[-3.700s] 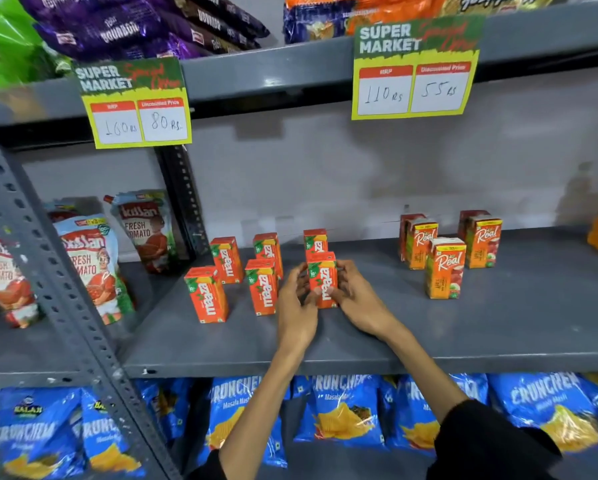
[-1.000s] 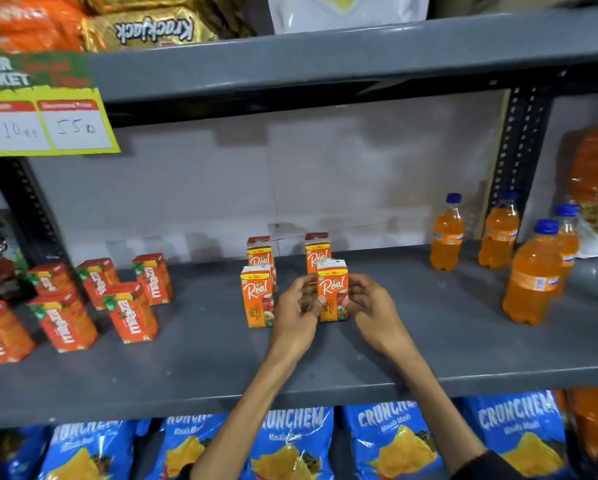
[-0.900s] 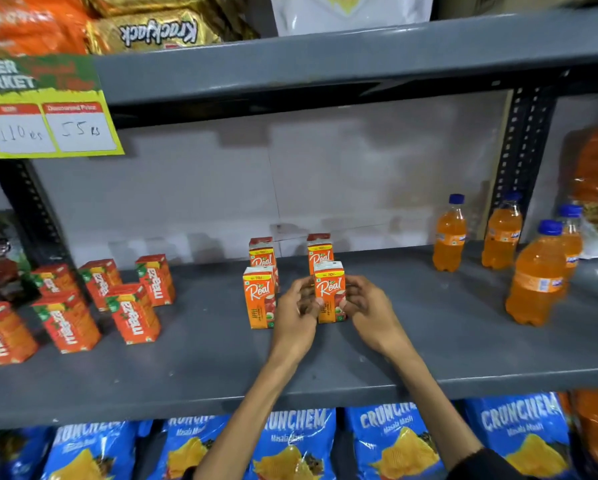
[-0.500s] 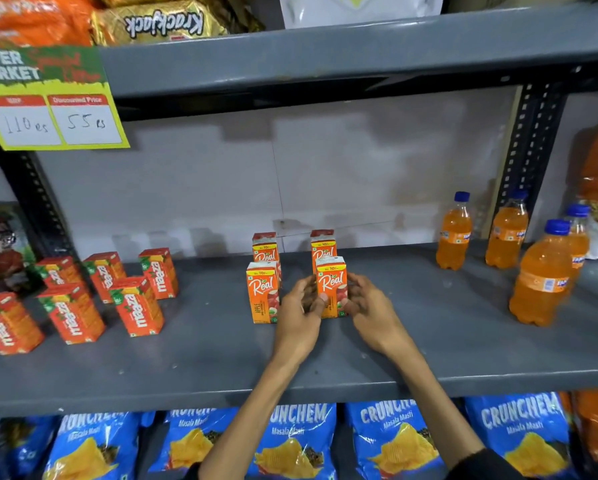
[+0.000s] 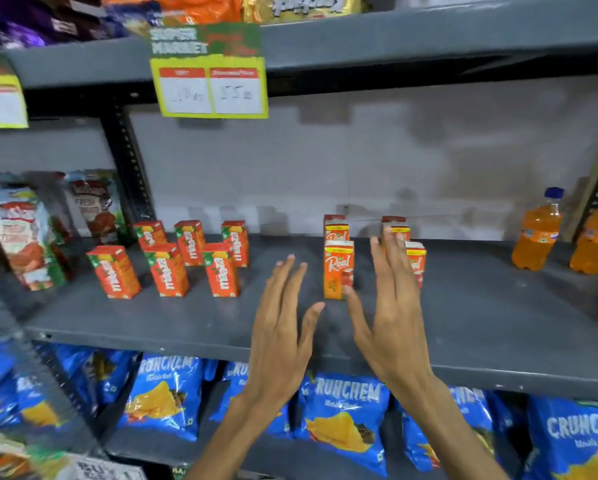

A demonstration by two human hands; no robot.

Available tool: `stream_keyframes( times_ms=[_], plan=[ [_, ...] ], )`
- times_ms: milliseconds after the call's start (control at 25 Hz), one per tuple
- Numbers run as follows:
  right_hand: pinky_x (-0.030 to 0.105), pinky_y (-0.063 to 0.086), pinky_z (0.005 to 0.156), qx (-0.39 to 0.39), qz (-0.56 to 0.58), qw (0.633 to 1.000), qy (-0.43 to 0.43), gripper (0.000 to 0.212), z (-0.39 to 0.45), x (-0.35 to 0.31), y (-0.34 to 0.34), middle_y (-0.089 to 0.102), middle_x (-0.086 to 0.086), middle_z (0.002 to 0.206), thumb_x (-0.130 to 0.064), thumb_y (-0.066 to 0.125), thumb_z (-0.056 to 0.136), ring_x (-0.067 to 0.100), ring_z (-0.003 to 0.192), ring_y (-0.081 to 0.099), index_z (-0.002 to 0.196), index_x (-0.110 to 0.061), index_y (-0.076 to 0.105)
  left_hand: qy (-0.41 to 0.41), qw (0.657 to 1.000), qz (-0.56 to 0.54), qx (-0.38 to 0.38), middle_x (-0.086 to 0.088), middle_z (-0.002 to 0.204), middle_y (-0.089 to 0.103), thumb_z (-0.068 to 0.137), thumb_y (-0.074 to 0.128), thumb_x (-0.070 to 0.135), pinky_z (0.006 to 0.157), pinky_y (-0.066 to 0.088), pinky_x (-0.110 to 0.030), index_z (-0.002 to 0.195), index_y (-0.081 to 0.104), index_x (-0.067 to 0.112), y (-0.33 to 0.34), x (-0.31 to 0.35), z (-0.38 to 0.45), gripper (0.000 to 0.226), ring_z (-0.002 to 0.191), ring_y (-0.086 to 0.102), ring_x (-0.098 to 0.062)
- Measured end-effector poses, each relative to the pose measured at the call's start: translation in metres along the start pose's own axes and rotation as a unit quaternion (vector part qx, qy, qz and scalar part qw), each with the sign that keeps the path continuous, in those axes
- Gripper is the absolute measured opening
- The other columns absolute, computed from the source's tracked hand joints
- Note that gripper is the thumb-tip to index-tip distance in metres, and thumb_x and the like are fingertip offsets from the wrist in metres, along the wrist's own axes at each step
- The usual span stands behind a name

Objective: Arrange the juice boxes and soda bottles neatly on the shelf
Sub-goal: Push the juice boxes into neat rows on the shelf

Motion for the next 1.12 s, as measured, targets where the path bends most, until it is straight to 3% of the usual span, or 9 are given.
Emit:
stream_keyframes(
  times_ms=[120,200,280,400,560,680,920,1120],
  plan=[
    [0.046,0.025,0.122,-0.005,-0.001,0.999,-0.045,0.068,0.000,-0.061,0.042,0.028,0.014,0.161,-0.033,0.056,0.098,0.026,0.153,0.020,0.151,0.000,0.030,0.019,0.998,0.039,0.041,0.002,0.167,0.026,0.105,0.040,0.044,0.126,0.025,-0.042,0.156,0.032,0.017,-0.059,-0.047,0.000,0.059,0.156,0.020,-0.014],
    [0.042,0.028,0.122,-0.028,-0.003,0.999,-0.020,0.069,-0.001,-0.090,0.078,0.029,0.011,0.162,-0.040,0.052,0.098,0.022,0.152,0.022,0.152,-0.004,0.029,0.015,0.998,0.034,0.056,0.005,0.165,0.030,0.105,0.041,0.045,0.125,0.026,-0.040,0.155,0.033,0.020,-0.094,-0.082,0.000,0.057,0.154,0.024,-0.011],
    [0.040,0.030,0.120,-0.062,0.015,0.996,0.059,0.073,-0.001,-0.107,0.117,0.029,0.008,0.162,-0.046,0.051,0.096,0.021,0.151,0.026,0.154,-0.008,0.026,-0.022,0.995,0.013,0.094,0.009,0.156,0.039,0.104,0.043,0.046,0.120,0.032,-0.035,0.151,0.035,0.026,-0.128,-0.120,0.001,0.051,0.146,0.034,-0.007],
    [0.043,0.032,0.115,-0.103,0.033,0.976,0.191,0.084,-0.002,-0.113,0.175,0.034,0.017,0.154,-0.046,0.062,0.089,0.033,0.142,0.032,0.152,-0.004,0.023,-0.096,0.985,0.006,0.142,-0.006,0.137,0.052,0.101,0.054,0.037,0.111,0.041,-0.040,0.141,0.043,0.013,-0.160,-0.170,0.008,0.048,0.130,0.050,-0.025],
    [0.046,0.033,0.108,-0.122,0.008,0.939,0.322,0.099,-0.006,-0.107,0.226,0.042,0.027,0.139,-0.046,0.078,0.076,0.043,0.130,0.039,0.144,0.006,0.027,-0.218,0.975,-0.018,0.051,-0.018,0.138,0.049,0.088,0.072,0.030,0.109,0.041,-0.047,0.139,0.040,0.000,-0.154,-0.222,0.017,0.067,0.131,0.048,-0.036],
    [0.047,0.037,0.104,-0.115,-0.031,0.923,0.367,0.091,-0.006,-0.096,0.240,0.048,0.027,0.130,-0.044,0.083,0.068,0.045,0.124,0.045,0.130,0.006,0.038,-0.244,0.969,0.037,-0.007,-0.018,0.140,0.052,0.080,0.079,0.038,0.105,0.045,-0.048,0.139,0.040,0.001,-0.144,-0.233,0.027,0.079,0.132,0.051,-0.036],
    [0.048,0.042,0.099,-0.117,-0.042,0.918,0.376,0.073,-0.007,-0.092,0.246,0.049,0.028,0.127,-0.029,0.082,0.073,0.046,0.120,0.047,0.121,0.004,0.039,-0.240,0.967,0.082,-0.007,-0.011,0.103,0.072,0.076,0.078,0.046,0.082,0.058,-0.047,0.108,0.057,0.009,-0.152,-0.244,0.036,0.053,0.095,0.071,-0.033],
    [0.052,0.047,0.099,-0.142,-0.085,0.926,0.339,0.068,-0.006,-0.106,0.245,0.054,0.022,0.129,-0.036,0.078,0.079,0.041,0.122,0.052,0.124,-0.003,0.039,-0.219,0.968,0.119,-0.003,-0.009,0.099,0.069,0.079,0.076,0.043,0.079,0.059,-0.045,0.108,0.058,0.007,-0.157,-0.232,0.031,0.049,0.090,0.071,-0.029]
  ],
)
Point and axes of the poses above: each hand's wrist, its own z-axis towards the middle knuckle, its own y-axis out of the palm, x = y × z, the point moved 10 cm from there along z, towards the middle knuckle
